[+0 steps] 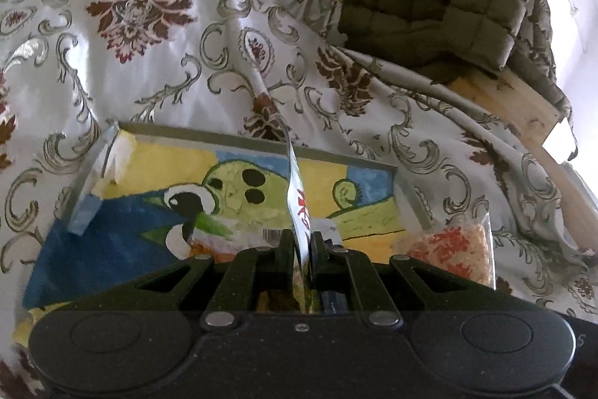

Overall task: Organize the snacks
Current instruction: 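Carry both packs over the painted tray with both tools, then open the right tool over the tray while the left tool releases the bean pack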

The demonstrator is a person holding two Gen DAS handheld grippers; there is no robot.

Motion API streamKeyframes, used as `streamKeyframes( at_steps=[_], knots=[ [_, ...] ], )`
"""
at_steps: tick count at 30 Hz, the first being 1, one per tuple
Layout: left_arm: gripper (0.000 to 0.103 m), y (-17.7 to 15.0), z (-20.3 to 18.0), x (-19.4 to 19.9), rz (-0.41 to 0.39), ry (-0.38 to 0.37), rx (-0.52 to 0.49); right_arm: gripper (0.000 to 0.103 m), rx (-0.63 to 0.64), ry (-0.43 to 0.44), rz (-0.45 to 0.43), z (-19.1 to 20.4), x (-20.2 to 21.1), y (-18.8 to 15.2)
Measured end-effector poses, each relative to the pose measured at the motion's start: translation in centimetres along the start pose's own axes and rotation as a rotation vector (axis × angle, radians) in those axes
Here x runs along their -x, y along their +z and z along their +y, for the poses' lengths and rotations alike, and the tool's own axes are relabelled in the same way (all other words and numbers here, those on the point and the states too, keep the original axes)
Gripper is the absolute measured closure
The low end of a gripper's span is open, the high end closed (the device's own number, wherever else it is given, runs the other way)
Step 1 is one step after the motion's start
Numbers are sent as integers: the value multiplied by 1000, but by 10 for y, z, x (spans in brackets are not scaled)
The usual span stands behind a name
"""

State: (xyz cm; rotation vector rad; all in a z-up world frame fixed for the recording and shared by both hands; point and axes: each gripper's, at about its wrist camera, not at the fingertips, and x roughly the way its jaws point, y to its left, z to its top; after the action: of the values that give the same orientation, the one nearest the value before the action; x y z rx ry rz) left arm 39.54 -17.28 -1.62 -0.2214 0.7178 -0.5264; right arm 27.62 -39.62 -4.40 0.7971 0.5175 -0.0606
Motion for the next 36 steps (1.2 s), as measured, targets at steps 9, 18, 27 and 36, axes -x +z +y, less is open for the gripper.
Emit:
streamKeyframes(
  at_steps=[9,18,27,36],
  knots=[
    [95,-7,6,-9,25,26,13,79,51,-31,20,3,-5,-3],
    [90,-8,6,-9,43,78,7,76,99,-76,34,6,-8,-6],
    [47,-11,8,-6,43,130,17,53,125,-113,-8,5,-2,-2],
    [14,-5,9,15,4,139,50,23,167,-133,-63,10,9,4]
  ],
)
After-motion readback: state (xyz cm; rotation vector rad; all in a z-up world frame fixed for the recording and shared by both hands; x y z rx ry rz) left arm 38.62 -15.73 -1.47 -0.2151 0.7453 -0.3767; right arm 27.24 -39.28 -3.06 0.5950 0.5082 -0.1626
